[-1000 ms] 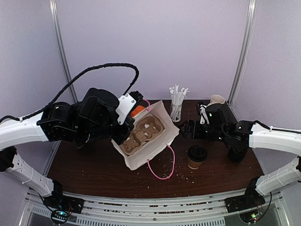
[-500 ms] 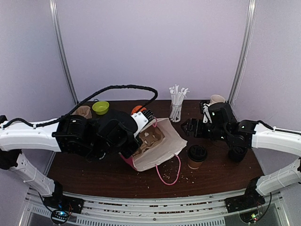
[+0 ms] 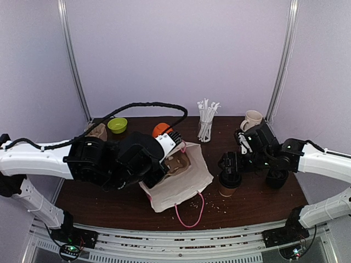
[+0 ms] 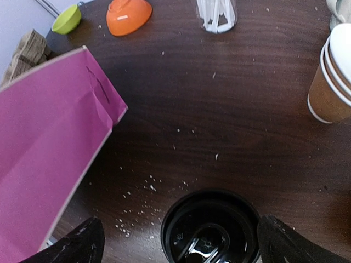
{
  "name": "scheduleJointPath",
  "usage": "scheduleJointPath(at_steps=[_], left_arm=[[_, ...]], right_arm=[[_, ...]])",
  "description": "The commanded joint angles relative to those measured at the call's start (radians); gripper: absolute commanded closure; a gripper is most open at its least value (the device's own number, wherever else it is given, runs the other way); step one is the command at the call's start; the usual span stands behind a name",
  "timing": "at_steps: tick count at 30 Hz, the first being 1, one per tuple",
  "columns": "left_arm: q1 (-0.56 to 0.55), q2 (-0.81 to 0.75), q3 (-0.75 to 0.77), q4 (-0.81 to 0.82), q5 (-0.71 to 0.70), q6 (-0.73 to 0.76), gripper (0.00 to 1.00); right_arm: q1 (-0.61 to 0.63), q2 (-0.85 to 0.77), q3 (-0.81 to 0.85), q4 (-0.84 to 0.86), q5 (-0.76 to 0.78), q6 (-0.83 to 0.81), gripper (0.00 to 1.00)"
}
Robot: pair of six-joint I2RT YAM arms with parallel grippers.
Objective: Pack the takeout coffee
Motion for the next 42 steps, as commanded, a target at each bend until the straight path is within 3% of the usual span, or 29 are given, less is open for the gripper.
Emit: scheduleJointPath(at_steps=[1,17,42], left_arm=[[-0.006,0.014,0.021,0.027,0.001,-0.032,1.0],[-0.005,-0.01,-0.039,0.027,0.016,-0.072,1.0],[-0.006,-0.043,-0.071,0.029,0.027,-0.089,1.0]], right_arm=[[-0.004,0.025,0.006,-0.133,-0.078,-0.019,0.0],[-0.003,0.194,0.189,-0.393,-0.028,-0.104,0.0],[-0.001,0.305,0.27,-0.399,-0.009,-0.147,0.03]])
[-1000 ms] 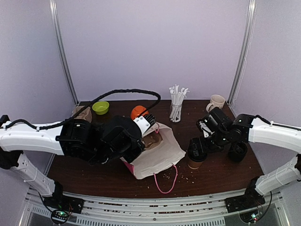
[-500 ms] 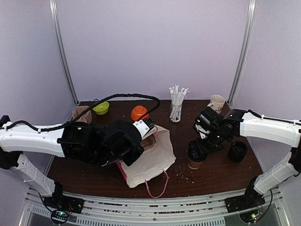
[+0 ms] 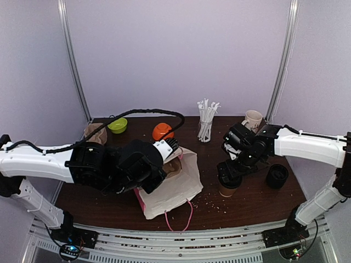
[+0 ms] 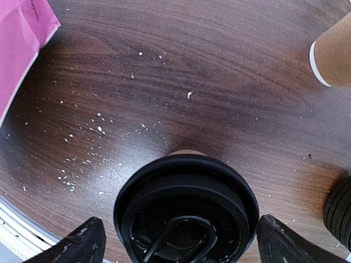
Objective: Pack the takeout coffee
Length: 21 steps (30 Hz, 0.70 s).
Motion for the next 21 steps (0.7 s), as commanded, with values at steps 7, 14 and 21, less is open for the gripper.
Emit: scheduleJointPath(at_steps=[7,14,21], left_arm=[[-0.003,-0.029,-0.012,0.027,0.003,-0.015,1.0],[-0.003,-0.03,-0.015,0.029,0.0,-0.021,1.0],[-0.003,-0.021,-0.007,0.029,0.002,-0.021,1.0]], right_arm=[[-0.001,0.002,0.024,-0.02,-0.003,-0.01,0.08],[0.003,-0.018,0.028,-0.065,-0.021,-0.025,0.08],[0.005,-0.026,0.021,-0.074,-0.022,-0.03,0.12]])
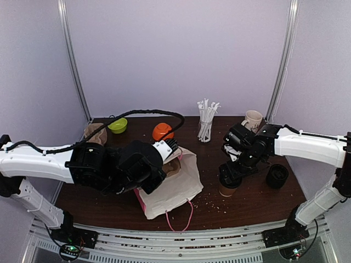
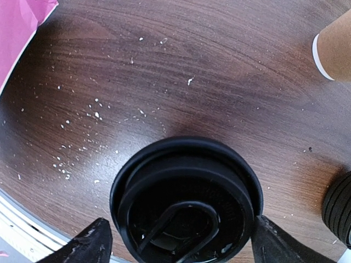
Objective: Pack the takeout coffee
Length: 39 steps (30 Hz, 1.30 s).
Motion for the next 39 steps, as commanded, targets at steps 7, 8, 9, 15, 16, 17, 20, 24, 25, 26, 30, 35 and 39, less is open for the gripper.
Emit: scheduleJointPath(at_steps=[7,8,9,15,16,17,20,24,25,26,30,35,39], left_arm=[[-0.003,-0.02,0.006,0.028,0.006,-0.016,1.0],[-0.003,-0.02,0.006,0.028,0.006,-0.015,1.0],[-0.002,-0.019,0.006,0.028,0.006,-0.016,1.0],[-0.003,-0.012,0.007,0.028,0.008,-0.017,1.0],[-0.003,-0.012,0.007,0.028,0.008,-0.017,1.0],[-0.003,-0.012,0.007,0.028,0.007,-0.017,1.0],[-0.003,-0.012,0.007,0.028,0.009,-0.017,1.0],[-0.003,-0.012,0.007,0.028,0.009,-0.024,1.0],[-0.003,-0.011,0.008,0.028,0.01,-0.027,1.0],[-0.003,-0.011,0.01,0.028,0.01,-0.031,1.0],[-0.003,-0.003,0.027,0.028,0.009,-0.043,1.0],[-0.001,0.024,0.061,0.028,0.006,-0.053,1.0],[-0.001,0.055,0.104,0.016,-0.004,-0.074,1.0]], right_arm=[[0.004,-0.022,0.005,-0.022,-0.019,-0.008,0.22],[0.005,-0.022,0.004,-0.022,-0.019,-0.008,0.22],[0.005,-0.022,0.002,-0.022,-0.02,-0.008,0.23],[0.005,-0.02,0.001,-0.017,-0.009,-0.007,0.16],[0.006,-0.021,0.0,-0.014,-0.01,-0.007,0.16],[0.005,-0.019,-0.001,-0.012,-0.011,-0.007,0.17],[0.006,-0.014,-0.004,-0.006,-0.013,-0.008,0.23],[0.006,-0.019,-0.004,-0.001,-0.013,-0.004,0.37],[0.005,-0.025,-0.002,0.001,-0.01,-0.001,0.4],[0.006,-0.036,0.002,0.001,-0.004,0.002,0.42],[0.005,-0.09,0.01,0.006,0.003,0.017,0.48],[0.005,-0.187,0.002,0.034,-0.003,0.033,0.5],[0.005,-0.274,0.006,0.062,-0.025,0.02,0.51]])
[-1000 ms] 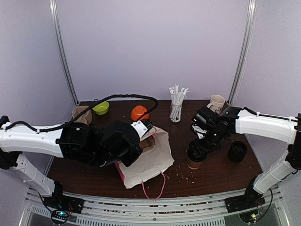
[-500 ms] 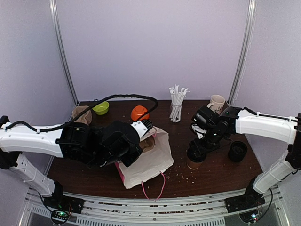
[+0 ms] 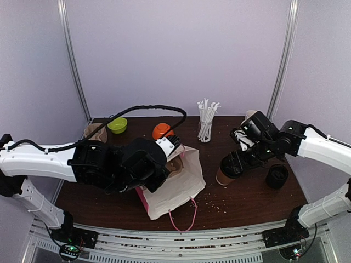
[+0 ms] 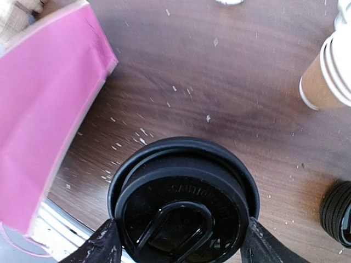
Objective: Pack the takeout coffee
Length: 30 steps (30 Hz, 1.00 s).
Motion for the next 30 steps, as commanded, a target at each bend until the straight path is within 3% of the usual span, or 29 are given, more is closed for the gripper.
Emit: scheduleJointPath(at_steps=[1,20,30], left_arm=[[-0.001,0.042,0.081,0.013,-0.011,-0.04,1.0],[0.023,0.29,0.351,-0.152,-0.042,-0.163,1.0],[0.09,0.374,0.491,-0.175,0.068,-0.23,1.0]], right_arm=[[0.005,-0.096,0.007,0.033,-0.012,-0.008,0.51],[0.005,-0.351,0.138,-0.108,-0.161,-0.118,0.53],[0.005,-0.382,0.099,0.053,-0.32,-0.081,0.54]])
